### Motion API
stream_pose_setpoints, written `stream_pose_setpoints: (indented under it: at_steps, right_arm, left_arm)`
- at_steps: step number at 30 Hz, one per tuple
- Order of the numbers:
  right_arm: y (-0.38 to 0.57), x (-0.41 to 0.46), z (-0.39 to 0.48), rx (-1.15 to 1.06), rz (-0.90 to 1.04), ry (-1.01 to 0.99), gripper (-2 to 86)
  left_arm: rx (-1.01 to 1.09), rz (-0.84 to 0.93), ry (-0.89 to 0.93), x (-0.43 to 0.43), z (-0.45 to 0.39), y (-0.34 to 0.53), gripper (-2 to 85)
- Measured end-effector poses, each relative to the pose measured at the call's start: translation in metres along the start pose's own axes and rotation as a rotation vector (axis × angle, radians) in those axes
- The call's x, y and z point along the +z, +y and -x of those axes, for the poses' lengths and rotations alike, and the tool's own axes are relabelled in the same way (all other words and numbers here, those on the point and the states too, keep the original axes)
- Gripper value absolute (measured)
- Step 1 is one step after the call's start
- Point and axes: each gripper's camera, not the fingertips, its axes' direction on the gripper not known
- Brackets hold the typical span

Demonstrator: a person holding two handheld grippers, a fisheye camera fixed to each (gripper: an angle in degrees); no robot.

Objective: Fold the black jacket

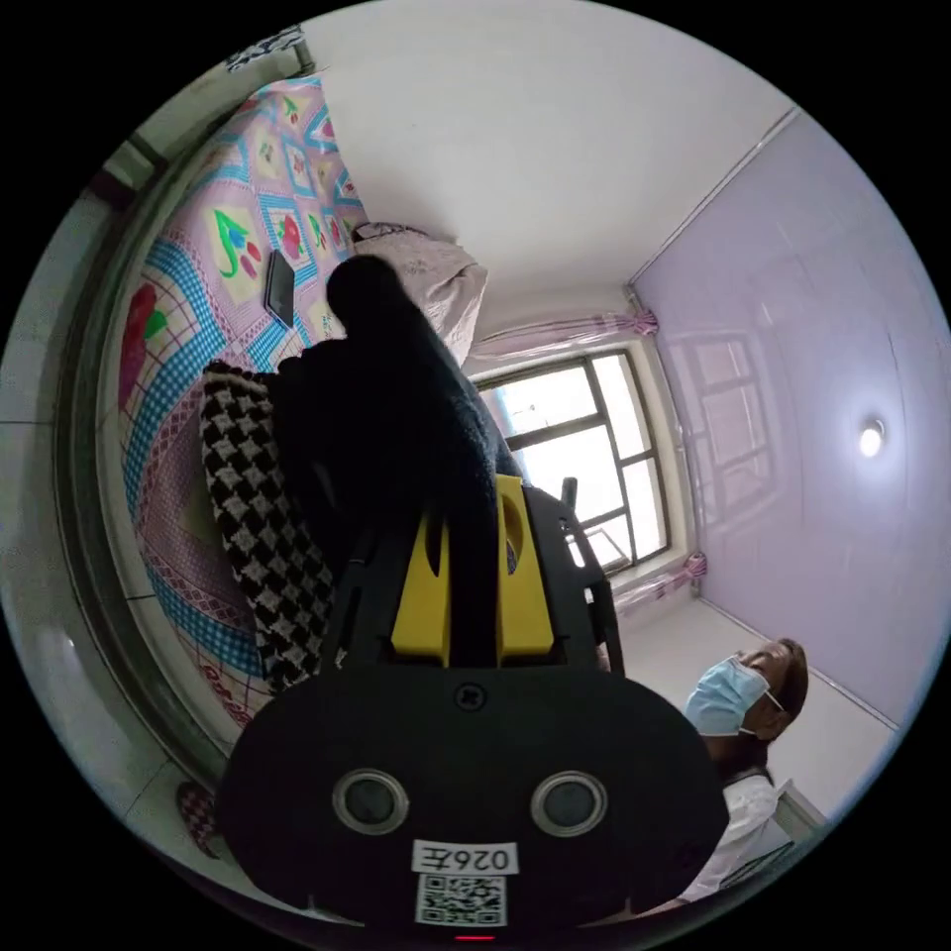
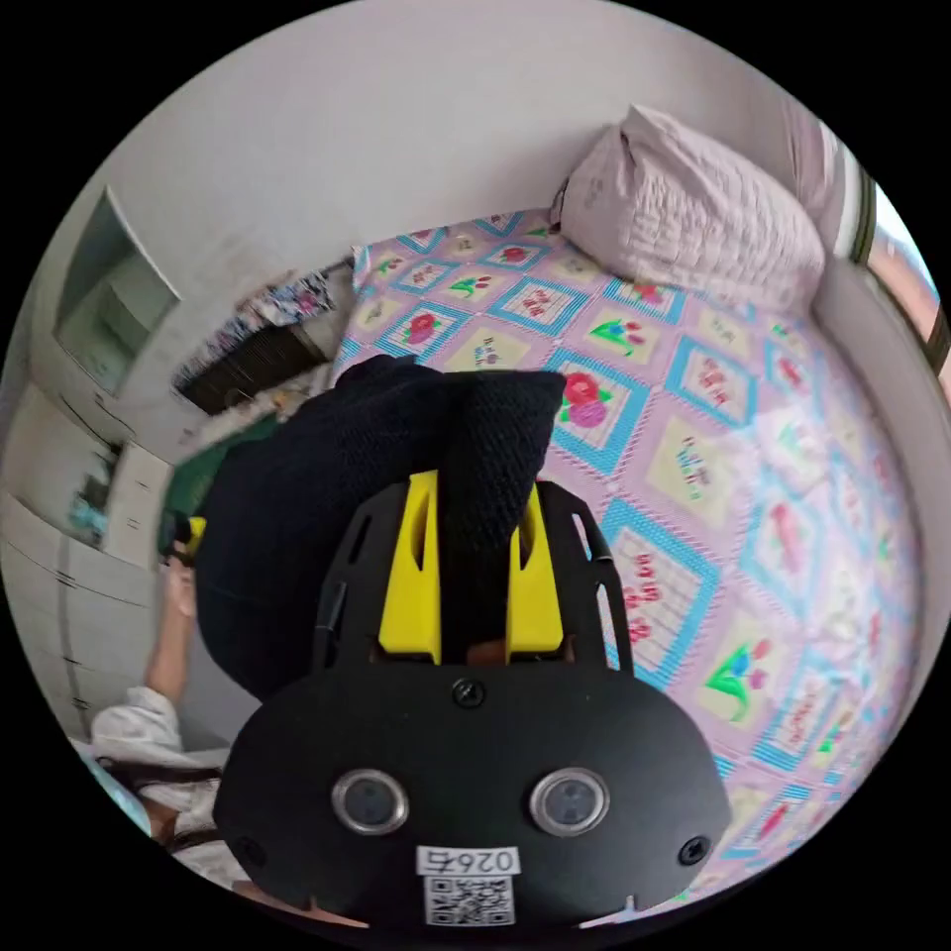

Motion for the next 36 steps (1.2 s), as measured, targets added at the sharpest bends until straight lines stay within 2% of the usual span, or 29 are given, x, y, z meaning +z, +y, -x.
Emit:
stream_pose_setpoints:
  at_steps: [2, 4, 7, 11, 14, 16, 18, 21, 24, 26, 27, 29, 31, 32, 34, 36]
  right_arm:
    - [0.010, -0.018, -0.061, 0.132, -0.095, -0.259, 6.1]
    - [0.021, -0.035, -0.099, 0.211, -0.162, -0.435, 5.6]
    - [0.042, -0.075, -0.136, 0.278, -0.300, -0.569, 4.4]
    - [0.063, -0.140, -0.166, 0.329, -0.392, -0.573, 3.0]
    - [0.087, -0.195, -0.175, 0.352, -0.461, -0.518, 0.8]
    - [0.109, -0.229, -0.170, 0.336, -0.519, -0.490, -0.4]
    - [0.140, -0.265, -0.156, 0.305, -0.578, -0.439, -0.7]
    - [0.212, -0.326, -0.117, 0.270, -0.688, -0.308, -0.9]
    - [0.304, -0.401, -0.061, 0.237, -0.819, -0.093, -1.0]
    - [0.389, -0.469, 0.005, 0.193, -0.953, 0.233, -1.0]
    - [0.410, -0.485, 0.024, 0.178, -0.980, 0.333, -0.9]
    - [0.486, -0.533, 0.093, 0.115, -1.060, 0.739, -0.9]
    - [0.538, -0.563, 0.126, 0.090, -1.077, 0.911, -0.9]
    - [0.569, -0.585, 0.137, 0.129, -1.059, 0.918, -0.9]
    - [0.611, -0.615, 0.145, 0.222, -1.005, 0.885, -0.9]
    - [0.641, -0.635, 0.160, 0.274, -0.923, 0.912, -1.0]
  left_arm:
    - [0.010, -0.010, 0.038, -0.009, 0.011, 0.004, 6.7]
    - [0.031, -0.032, 0.069, -0.024, 0.017, 0.009, 6.7]
    - [0.062, -0.085, 0.067, -0.053, 0.018, 0.018, 6.4]
    - [0.070, -0.190, 0.065, -0.097, 0.025, 0.034, 2.1]
    - [0.111, -0.341, 0.169, -0.141, 0.027, 0.058, -0.5]
    - [0.188, -0.329, 0.043, -0.161, 0.000, 0.080, -0.8]
    - [0.255, -0.301, -0.028, -0.166, -0.025, 0.098, -0.9]
    - [0.382, -0.269, -0.040, -0.161, -0.070, 0.133, -1.0]
    - [0.586, -0.223, -0.142, -0.131, -0.133, 0.180, -1.0]
    - [0.747, -0.158, -0.231, -0.097, -0.176, 0.215, -1.0]
    - [0.854, -0.125, -0.282, -0.070, -0.201, 0.244, -1.0]
    - [0.996, -0.117, -0.296, -0.029, -0.230, 0.292, -1.0]
    - [1.104, -0.126, -0.160, 0.018, -0.248, 0.354, -1.0]
    - [1.119, -0.124, -0.101, 0.030, -0.249, 0.368, -1.0]
    - [1.097, -0.058, 0.157, 0.076, -0.247, 0.419, -1.0]
    - [1.082, 0.002, 0.305, 0.110, -0.246, 0.456, -1.0]
